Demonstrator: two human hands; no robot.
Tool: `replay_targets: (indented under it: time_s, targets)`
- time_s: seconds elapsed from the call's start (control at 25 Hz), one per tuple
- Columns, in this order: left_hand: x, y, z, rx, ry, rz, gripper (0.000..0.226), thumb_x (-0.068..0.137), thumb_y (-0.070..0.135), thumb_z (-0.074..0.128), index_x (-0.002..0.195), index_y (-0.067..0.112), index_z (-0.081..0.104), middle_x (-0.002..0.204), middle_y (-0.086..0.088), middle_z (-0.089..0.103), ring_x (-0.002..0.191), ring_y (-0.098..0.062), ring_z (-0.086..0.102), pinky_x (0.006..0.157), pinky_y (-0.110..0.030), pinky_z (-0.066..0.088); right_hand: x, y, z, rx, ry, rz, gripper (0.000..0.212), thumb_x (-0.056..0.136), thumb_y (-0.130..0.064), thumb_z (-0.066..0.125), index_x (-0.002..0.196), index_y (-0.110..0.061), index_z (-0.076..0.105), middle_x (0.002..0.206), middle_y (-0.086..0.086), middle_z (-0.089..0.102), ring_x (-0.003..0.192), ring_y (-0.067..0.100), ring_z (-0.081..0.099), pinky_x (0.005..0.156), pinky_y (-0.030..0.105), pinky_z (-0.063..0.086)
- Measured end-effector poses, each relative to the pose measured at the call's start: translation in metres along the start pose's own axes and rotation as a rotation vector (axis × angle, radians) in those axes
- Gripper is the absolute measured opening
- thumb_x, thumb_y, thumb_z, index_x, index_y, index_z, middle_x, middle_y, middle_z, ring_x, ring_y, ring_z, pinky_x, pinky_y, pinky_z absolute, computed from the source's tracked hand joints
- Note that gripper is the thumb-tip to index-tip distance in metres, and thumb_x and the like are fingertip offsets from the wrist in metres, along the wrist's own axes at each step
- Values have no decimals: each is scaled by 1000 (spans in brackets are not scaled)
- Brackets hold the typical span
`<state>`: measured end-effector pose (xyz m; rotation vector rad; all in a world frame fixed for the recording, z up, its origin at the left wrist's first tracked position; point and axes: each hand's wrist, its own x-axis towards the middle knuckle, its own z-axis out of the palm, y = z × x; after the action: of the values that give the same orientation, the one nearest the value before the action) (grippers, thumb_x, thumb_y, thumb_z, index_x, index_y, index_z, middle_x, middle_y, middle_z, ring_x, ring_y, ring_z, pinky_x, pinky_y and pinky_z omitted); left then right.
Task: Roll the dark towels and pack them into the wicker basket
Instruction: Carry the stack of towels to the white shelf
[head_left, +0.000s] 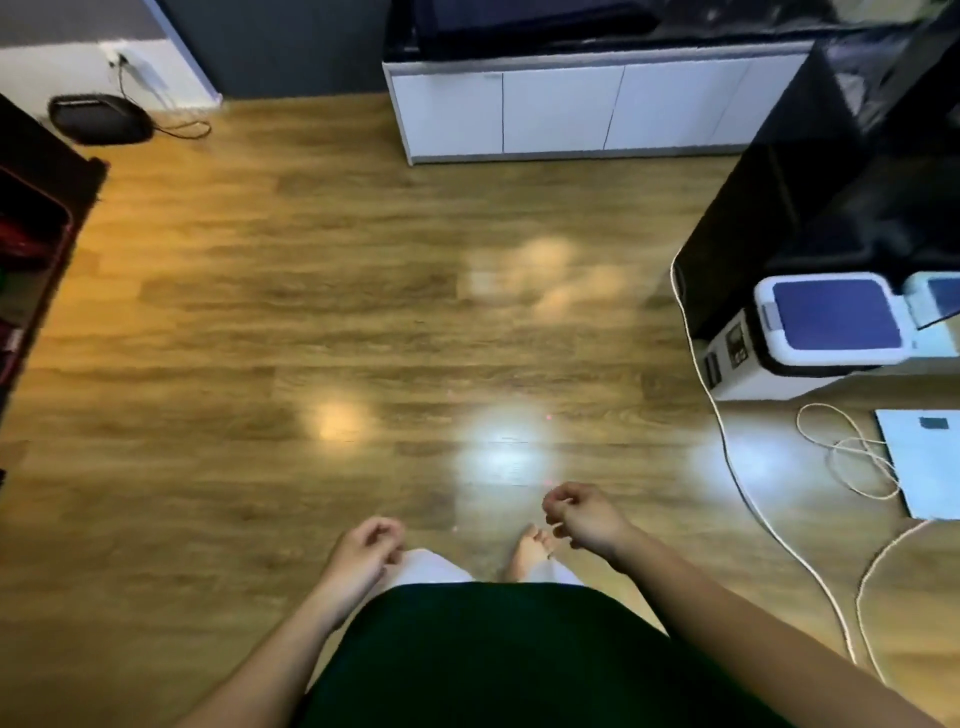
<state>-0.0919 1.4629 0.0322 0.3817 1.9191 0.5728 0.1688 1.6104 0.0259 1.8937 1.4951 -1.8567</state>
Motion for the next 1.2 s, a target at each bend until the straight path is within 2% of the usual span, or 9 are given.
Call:
replay_targets:
  time_s: [0.12, 0.32, 0.4, 0.56, 0.68, 0.84, 1.0, 1.12, 1.2]
  targets:
    - [45, 84, 15, -82, -11, 61, 10, 97, 12, 59, 89, 11, 66, 78, 0, 68, 72, -16, 62, 64, -22, 47, 52, -65, -53, 18, -32, 22, 11, 94, -17, 56, 86, -16, 64, 88, 7, 68, 65, 16, 61, 56, 25, 40]
    - [151, 210, 44, -116, -72, 75, 14, 94, 3, 60, 84, 12, 66, 70, 0, 67, 68, -18, 60, 64, -24, 48, 139, -145, -135, 31, -37, 45, 11, 95, -22, 59, 94, -12, 65, 86, 7, 66, 65, 18, 58, 53, 25, 36]
    - [210, 281, 49, -72, -116, 112, 15, 93, 5, 60, 84, 13, 67, 74, -2, 69, 72, -21, 62, 66, -28, 48, 176, -174, -174, 60, 18, 94, 12, 95, -23, 59, 95, -13, 64, 86, 8, 66, 65, 18, 57, 53, 26, 35]
    - [293, 440, 53, 83, -227, 198, 10, 97, 14, 59, 91, 11, 67, 91, -11, 71, 73, -18, 65, 67, -24, 48, 220, -245, -259, 144, 129, 163, 9, 97, -21, 58, 91, -16, 62, 85, 6, 66, 67, 18, 57, 55, 25, 35]
    - [344, 544, 56, 143, -267, 240, 11, 98, 15, 57, 94, 9, 65, 89, -9, 69, 75, -18, 63, 67, -24, 45, 258, -292, -308, 225, 192, 162, 8, 98, -19, 55, 100, -16, 62, 88, 7, 67, 69, 17, 59, 55, 25, 38]
    - [419, 653, 86, 141, -264, 248, 12, 100, 13, 54, 96, 8, 64, 87, -7, 66, 76, -19, 61, 67, -27, 42, 349, -344, -364, 275, 117, 182, 4, 96, -16, 58, 99, -14, 60, 81, 8, 61, 59, 16, 52, 46, 21, 32]
    - [475, 733, 126, 130, -214, 178, 15, 100, 12, 51, 98, 8, 65, 89, -8, 66, 77, -17, 61, 68, -28, 42, 456, -407, -449, 313, 119, 99, 4, 92, -9, 63, 89, -7, 64, 71, 8, 61, 59, 18, 55, 60, 30, 45]
    - [495, 799, 142, 100, -112, 130, 16, 100, 15, 51, 97, 10, 66, 92, -8, 68, 78, -16, 62, 68, -27, 43, 513, -481, -532, 221, 61, 57, 8, 94, -17, 59, 94, -11, 64, 78, 10, 64, 57, 16, 56, 49, 23, 34]
    - [510, 846, 139, 48, -43, 144, 15, 100, 12, 53, 97, 7, 66, 91, -9, 68, 77, -15, 61, 65, -20, 44, 548, -533, -582, 151, 3, 26, 8, 97, -21, 57, 92, -16, 61, 85, 12, 63, 58, 16, 53, 49, 21, 31]
